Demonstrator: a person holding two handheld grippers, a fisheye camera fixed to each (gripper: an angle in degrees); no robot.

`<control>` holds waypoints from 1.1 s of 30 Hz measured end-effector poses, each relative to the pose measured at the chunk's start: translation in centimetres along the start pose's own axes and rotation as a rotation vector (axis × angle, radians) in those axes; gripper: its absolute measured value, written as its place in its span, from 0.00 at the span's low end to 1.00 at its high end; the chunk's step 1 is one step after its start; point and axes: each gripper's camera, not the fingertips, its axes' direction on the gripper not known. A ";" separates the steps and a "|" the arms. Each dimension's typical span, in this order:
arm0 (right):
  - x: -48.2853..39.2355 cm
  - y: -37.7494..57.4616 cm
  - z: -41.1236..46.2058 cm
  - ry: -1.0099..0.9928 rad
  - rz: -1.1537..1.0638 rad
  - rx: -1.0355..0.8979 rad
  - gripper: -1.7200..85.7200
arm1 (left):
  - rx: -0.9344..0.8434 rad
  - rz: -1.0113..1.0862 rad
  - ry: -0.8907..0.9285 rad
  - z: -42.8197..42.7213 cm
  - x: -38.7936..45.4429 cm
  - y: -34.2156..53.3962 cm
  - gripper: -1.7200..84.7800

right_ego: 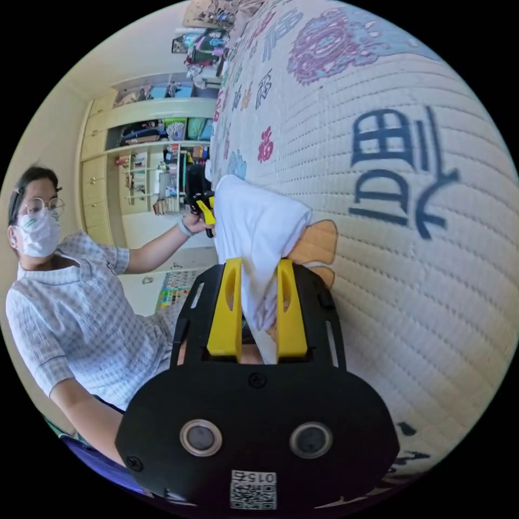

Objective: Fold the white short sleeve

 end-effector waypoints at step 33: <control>-22.7 -38.5 49.8 -0.078 -0.436 -0.365 0.04 | 0.706 -0.418 -0.286 -48.1 31.1 57.0 0.06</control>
